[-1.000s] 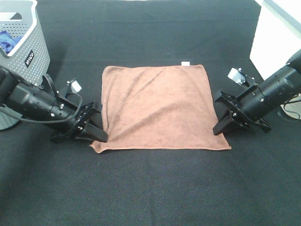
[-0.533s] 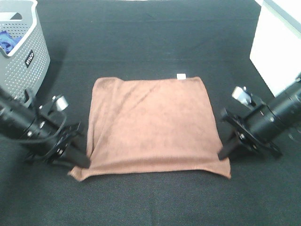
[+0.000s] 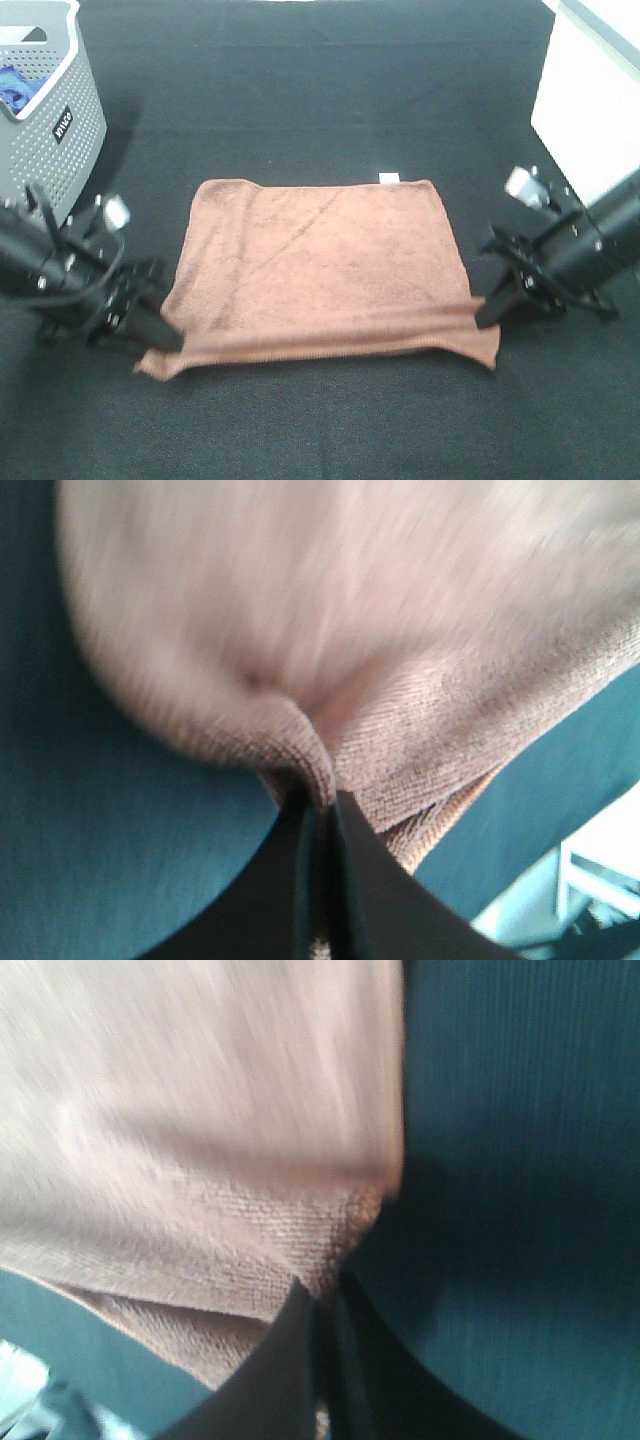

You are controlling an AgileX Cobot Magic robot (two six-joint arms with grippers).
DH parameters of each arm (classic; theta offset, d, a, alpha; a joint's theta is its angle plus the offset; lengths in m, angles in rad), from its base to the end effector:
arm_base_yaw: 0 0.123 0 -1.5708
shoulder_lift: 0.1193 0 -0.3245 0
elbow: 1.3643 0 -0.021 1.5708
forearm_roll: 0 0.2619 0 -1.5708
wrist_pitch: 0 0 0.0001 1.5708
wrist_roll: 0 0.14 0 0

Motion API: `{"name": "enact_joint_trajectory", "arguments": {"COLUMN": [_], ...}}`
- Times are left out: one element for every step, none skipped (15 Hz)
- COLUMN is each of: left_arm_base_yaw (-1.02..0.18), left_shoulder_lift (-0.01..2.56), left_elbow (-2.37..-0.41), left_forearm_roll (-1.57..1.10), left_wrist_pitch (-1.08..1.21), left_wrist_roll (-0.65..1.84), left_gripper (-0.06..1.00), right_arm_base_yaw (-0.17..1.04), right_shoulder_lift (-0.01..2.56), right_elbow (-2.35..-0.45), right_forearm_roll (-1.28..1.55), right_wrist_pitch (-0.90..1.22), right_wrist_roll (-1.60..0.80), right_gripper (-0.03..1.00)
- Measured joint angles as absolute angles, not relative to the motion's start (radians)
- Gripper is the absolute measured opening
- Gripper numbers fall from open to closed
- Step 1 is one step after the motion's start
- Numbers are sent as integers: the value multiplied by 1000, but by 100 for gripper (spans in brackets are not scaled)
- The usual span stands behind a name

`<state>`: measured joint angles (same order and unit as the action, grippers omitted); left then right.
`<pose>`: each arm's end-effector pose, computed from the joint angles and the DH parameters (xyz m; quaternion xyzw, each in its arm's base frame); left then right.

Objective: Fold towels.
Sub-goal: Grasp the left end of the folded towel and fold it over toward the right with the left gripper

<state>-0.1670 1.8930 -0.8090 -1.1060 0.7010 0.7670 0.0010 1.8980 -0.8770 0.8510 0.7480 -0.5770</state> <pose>0.3046 -0.1333 0.0961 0.0055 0.9483 -0.3146 0.0408 0.3232 0.0720 0.0978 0.0453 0.9623 0.2670 0.0264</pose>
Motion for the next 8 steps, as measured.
{"name": "enact_joint_trajectory", "arguments": {"left_arm_base_yaw": [-167,-167,-167,-167,-167,-167,-167,-167], "left_shoulder_lift": [1892,1892,1892,1892,1892,1892,1892,1892], "left_elbow": [-850,-893,-933,-973,-1032,-1070,-1100,-1100], "left_forearm_roll": [-1106,-1106,-1106,-1106,-1106,-1106,-1106,-1106], "left_wrist_pitch": [701,700,699,698,684,668,639,639], "left_wrist_roll": [767,767,767,767,767,767,767,767], "left_gripper": [1,1,1,1,1,1,1,1], "right_arm_base_yaw": [1,1,1,1,5,16,35,35], "right_shoulder_lift": [1898,1898,1898,1898,1899,1906,1920,1920], "right_elbow": [-916,-967,-1019,-1066,-1142,-1200,-1252,-1252], "right_forearm_roll": [843,831,827,825,818,801,776,776], "right_wrist_pitch": [748,748,749,749,749,747,739,739], "right_wrist_roll": [-578,-578,-578,-578,-578,-578,-578,-578], "right_gripper": [0,0,0,0,0,0,0,0]}}
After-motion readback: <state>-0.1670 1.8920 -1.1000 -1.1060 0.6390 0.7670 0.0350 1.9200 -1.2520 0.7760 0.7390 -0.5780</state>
